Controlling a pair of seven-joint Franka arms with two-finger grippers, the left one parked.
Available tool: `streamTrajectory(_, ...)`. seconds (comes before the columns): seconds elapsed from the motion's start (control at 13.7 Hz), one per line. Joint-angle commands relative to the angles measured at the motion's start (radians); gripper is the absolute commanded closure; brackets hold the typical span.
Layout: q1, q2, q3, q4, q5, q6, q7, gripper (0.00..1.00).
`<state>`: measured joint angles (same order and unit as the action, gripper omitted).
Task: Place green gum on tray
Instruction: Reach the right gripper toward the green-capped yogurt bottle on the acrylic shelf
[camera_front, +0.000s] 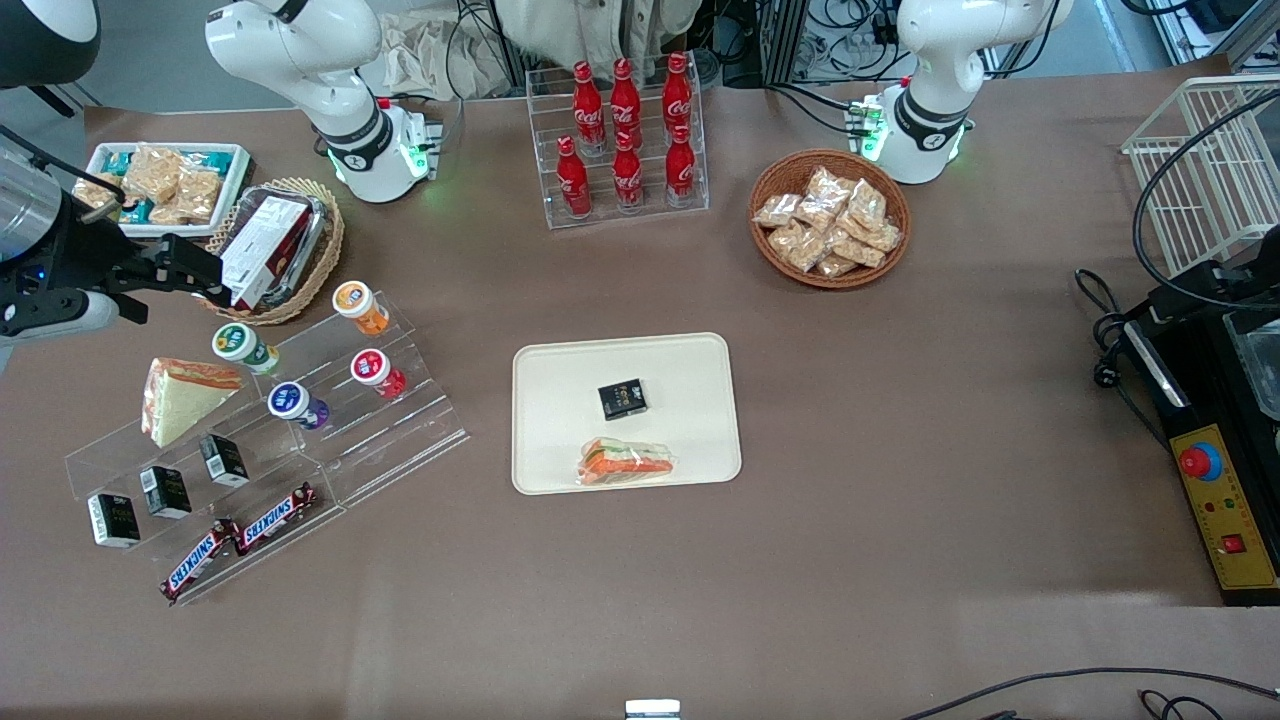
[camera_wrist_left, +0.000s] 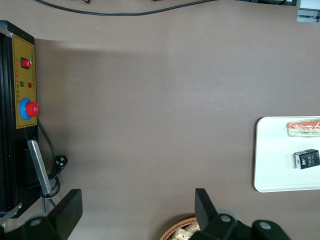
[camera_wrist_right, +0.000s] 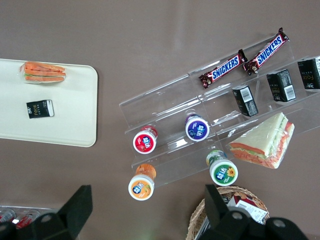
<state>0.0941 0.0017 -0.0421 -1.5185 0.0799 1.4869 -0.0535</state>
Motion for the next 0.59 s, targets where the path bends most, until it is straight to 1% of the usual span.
streamTrajectory(0.0, 0.003, 0.009, 0.001, 0.017, -0.011, 0.004, 0.012, 0.00)
streamTrajectory(0.22, 0.001, 0.009, 0.001, 0.017, -0.019, 0.006, 0.006, 0.00)
streamTrajectory(0.29, -0.001, 0.009, -0.001, 0.017, -0.038, 0.012, 0.006, 0.00)
streamTrajectory(0.44, 0.001, 0.004, 0.001, 0.012, -0.135, 0.029, -0.011, 0.00)
streamTrajectory(0.51, 0.001, 0.001, 0.001, 0.009, -0.155, 0.027, -0.031, 0.00)
